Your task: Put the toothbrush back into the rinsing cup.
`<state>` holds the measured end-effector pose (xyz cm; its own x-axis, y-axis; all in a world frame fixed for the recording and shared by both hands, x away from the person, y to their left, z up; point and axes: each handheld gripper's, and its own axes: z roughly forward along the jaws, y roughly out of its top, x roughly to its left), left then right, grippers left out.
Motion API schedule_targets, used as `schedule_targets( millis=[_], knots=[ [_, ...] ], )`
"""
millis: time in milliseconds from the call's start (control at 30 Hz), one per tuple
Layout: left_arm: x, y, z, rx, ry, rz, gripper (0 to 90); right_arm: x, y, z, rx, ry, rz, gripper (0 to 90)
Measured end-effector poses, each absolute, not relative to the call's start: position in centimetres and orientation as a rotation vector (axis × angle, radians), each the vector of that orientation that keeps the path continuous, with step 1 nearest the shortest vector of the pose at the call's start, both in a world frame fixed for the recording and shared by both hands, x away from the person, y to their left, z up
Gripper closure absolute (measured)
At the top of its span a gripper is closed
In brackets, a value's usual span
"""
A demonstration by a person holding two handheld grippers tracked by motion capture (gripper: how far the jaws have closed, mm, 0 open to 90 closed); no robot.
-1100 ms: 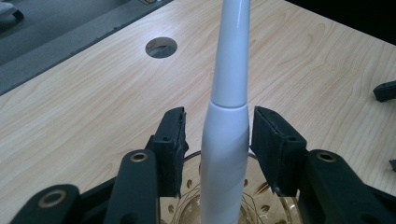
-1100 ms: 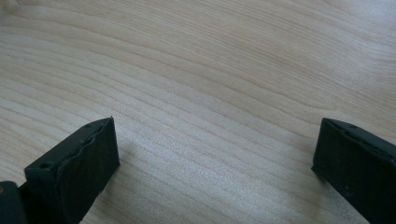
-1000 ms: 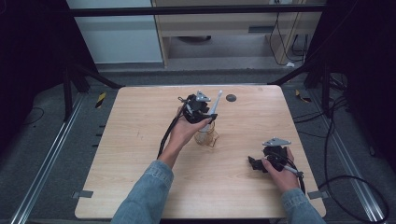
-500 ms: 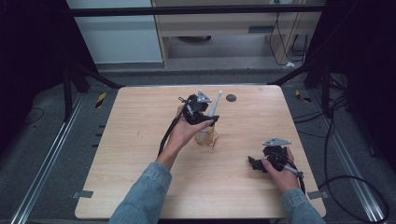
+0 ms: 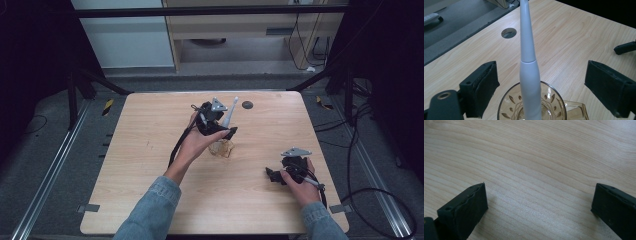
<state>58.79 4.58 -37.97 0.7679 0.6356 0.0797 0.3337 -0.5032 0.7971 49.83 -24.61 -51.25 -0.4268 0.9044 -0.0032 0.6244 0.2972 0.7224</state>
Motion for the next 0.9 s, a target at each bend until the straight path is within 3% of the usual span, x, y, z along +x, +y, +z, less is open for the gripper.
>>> schedule_targets(
  millis=[267,900],
  knots=[
    [58.0,4.4,-37.9,2.138,0.673,0.472,5.8,49.8,-24.6,-51.2,1.366,2.159,0.919,0.3],
    [57.0,5.0,-37.4,2.120,0.649,0.501,5.0,49.8,-24.6,-51.2,1.367,2.159,0.919,0.3]
  ],
)
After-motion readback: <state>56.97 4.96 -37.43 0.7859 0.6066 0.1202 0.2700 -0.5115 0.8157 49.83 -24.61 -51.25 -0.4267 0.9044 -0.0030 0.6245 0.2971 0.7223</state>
